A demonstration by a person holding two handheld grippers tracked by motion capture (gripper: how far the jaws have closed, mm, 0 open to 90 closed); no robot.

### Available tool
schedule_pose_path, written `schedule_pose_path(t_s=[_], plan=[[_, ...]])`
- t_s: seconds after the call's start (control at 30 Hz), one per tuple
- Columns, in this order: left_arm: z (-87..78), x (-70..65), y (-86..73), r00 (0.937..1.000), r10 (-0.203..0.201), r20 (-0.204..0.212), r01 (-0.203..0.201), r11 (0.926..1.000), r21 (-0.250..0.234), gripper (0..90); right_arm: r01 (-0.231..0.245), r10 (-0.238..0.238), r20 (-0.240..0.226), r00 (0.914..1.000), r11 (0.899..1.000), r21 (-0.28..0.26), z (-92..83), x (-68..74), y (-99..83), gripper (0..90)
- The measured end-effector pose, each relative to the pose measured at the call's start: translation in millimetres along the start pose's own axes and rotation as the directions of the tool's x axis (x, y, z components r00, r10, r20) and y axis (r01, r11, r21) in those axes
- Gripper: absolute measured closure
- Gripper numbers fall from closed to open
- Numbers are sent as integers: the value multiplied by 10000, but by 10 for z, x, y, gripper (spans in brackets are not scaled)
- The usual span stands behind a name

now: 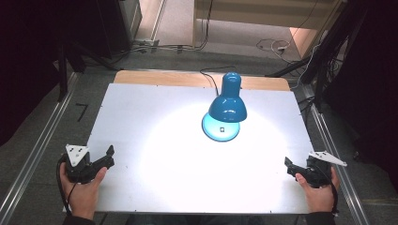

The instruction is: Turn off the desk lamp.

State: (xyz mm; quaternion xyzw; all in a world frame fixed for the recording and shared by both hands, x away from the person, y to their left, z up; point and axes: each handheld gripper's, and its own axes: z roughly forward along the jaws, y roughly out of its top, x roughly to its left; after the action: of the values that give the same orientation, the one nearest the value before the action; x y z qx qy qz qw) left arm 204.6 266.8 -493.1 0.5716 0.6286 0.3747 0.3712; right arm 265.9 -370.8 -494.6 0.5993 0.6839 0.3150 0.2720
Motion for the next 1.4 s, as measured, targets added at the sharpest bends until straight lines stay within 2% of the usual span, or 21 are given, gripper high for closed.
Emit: schedule_pose_path(t_s=[0.03, 0.07, 0.1, 0.13, 0.17, 0.2, 0.23, 0.37, 0.43, 0.53, 0.6, 0.8, 1.2, 1.4], plan=[[2, -3, 1, 10000, -5, -15, 5, 10000, 5, 162, -34, 34, -96, 9999, 10000, 0, -4, 2, 5, 93], [21, -5, 1, 9999, -130, 19, 130, 9997, 207, 163, -189, 188, -322, 9993, 9998, -23, -13, 7, 34, 94], [39, -8, -1, 9991, -404, 115, 400, 9988, 293, 165, -222, 218, -413, 9989, 9997, -109, -25, 8, 61, 107], [39, -8, -1, 9991, -404, 115, 400, 9988, 293, 167, -257, 247, -458, 9986, 9994, -218, -34, 13, 91, 111], [58, -10, 3, 9969, -742, 261, 732, 9965, 404, 167, -257, 247, -458, 9986, 9994, -218, -34, 13, 91, 111], [73, -13, 10, 9947, -975, 328, 959, 9943, 465, 168, -349, 326, -679, 9972, 9988, -334, -48, 45, 149, 111], [83, -23, 20, 9930, -1110, 404, 1090, 9929, 467, 168, -349, 326, -679, 9972, 9988, -334, -48, 45, 149, 111], [86, -84, 39, 9963, -767, 382, 756, 9967, 310, 168, -315, 267, -986, 9948, 9984, -477, -63, 141, 194, 111], [73, -84, 38, 9963, -742, 423, 730, 9969, 283, 170, -287, 224, -1077, 9939, 9979, -573, -56, 188, 207, 124], [54, -79, 40, 9964, -744, 415, 736, 9971, 211, 171, -419, 351, -1104, 9933, 9973, -596, -48, 217, 217, 142], [58, -92, 37, 9964, -726, 446, 718, 9972, 196, 172, -418, 329, -1102, 9934, 9959, -800, -45, 265, 234, 142], [83, -136, 13, 9972, -478, 577, 455, 9981, 411, 172, -210, 118, -1102, 9938, 9963, -832, -18, 348, 283, 146], [84, -117, -1, 9975, -524, 474, 502, 9977, 462, 174, -195, 73, -1390, 9903, 9960, -870, 64, 446, 345, 161], [65, -117, -2, 9976, -493, 487, 470, 9978, 472, 174, 88, -192, -1488, 9887, 9975, -700, 169, 565, 393, 165]])
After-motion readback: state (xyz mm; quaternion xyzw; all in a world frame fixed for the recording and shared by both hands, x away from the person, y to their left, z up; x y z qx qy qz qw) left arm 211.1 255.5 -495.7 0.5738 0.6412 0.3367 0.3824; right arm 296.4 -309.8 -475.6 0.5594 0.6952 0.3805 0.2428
